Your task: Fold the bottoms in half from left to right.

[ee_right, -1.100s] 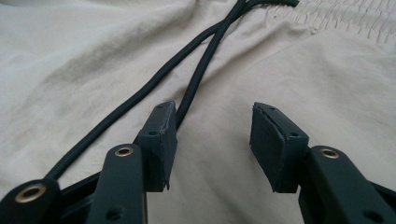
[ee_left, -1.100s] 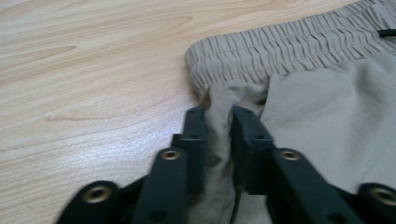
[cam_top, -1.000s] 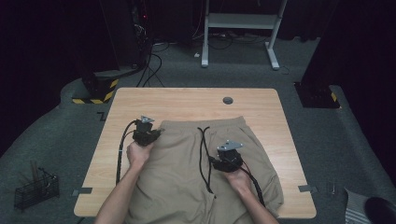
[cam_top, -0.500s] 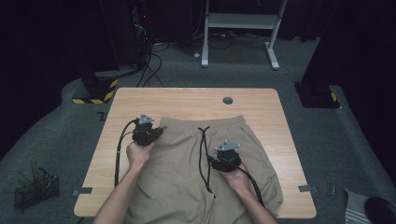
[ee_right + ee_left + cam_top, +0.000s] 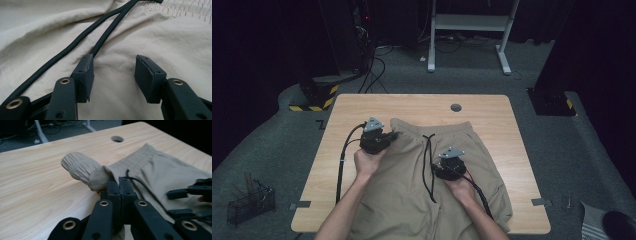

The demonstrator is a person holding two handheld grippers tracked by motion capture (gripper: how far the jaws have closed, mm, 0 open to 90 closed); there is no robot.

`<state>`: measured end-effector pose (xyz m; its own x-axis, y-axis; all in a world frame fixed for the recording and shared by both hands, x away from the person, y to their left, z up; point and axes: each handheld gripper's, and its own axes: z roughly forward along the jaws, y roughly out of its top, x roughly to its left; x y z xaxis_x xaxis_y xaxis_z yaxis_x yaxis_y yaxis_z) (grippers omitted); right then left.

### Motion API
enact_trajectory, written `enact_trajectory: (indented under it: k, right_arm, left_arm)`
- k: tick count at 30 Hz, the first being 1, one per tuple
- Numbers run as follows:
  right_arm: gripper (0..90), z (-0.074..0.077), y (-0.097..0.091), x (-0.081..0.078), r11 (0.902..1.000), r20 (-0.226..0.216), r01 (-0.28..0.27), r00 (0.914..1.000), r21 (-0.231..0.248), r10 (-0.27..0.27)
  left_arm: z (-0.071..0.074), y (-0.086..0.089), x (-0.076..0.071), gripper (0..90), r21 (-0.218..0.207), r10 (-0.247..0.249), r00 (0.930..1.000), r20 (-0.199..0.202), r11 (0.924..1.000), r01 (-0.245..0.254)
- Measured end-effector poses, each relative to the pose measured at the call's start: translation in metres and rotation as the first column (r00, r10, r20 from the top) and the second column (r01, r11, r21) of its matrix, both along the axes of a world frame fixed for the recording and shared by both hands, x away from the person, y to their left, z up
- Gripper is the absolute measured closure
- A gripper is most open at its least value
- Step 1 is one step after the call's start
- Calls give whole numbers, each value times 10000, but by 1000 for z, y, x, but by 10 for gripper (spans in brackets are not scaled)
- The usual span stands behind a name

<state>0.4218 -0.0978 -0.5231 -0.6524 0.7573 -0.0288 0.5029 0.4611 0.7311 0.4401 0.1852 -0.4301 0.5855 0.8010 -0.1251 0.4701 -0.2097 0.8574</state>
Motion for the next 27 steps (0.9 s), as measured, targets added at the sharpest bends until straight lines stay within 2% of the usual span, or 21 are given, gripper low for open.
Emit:
enact_trajectory:
  k: [5,8,11,22,27]
  right_arm:
    - [496,0,1,1,10000,30,-4,10000,-11,4]
    - [496,0,3,1,10000,10,38,10000,1,-38]
    - [497,0,7,3,10000,65,30,10000,-14,-30]
    - [501,0,30,10,10000,66,-9,10000,-8,9]
    - [501,-1,44,13,10000,68,-29,10000,-1,29]
  left_arm:
    - [3,-10,-3,893,-225,-392,9992,-109,9990,389]
    - [5,-16,-4,893,-53,-516,9987,-25,9987,515]
    - [5,-18,-3,893,12,-515,9987,-37,9987,515]
    - [11,-13,0,894,-264,-334,9994,68,9991,336]
    - [11,-17,2,894,-166,-426,9990,95,9989,428]
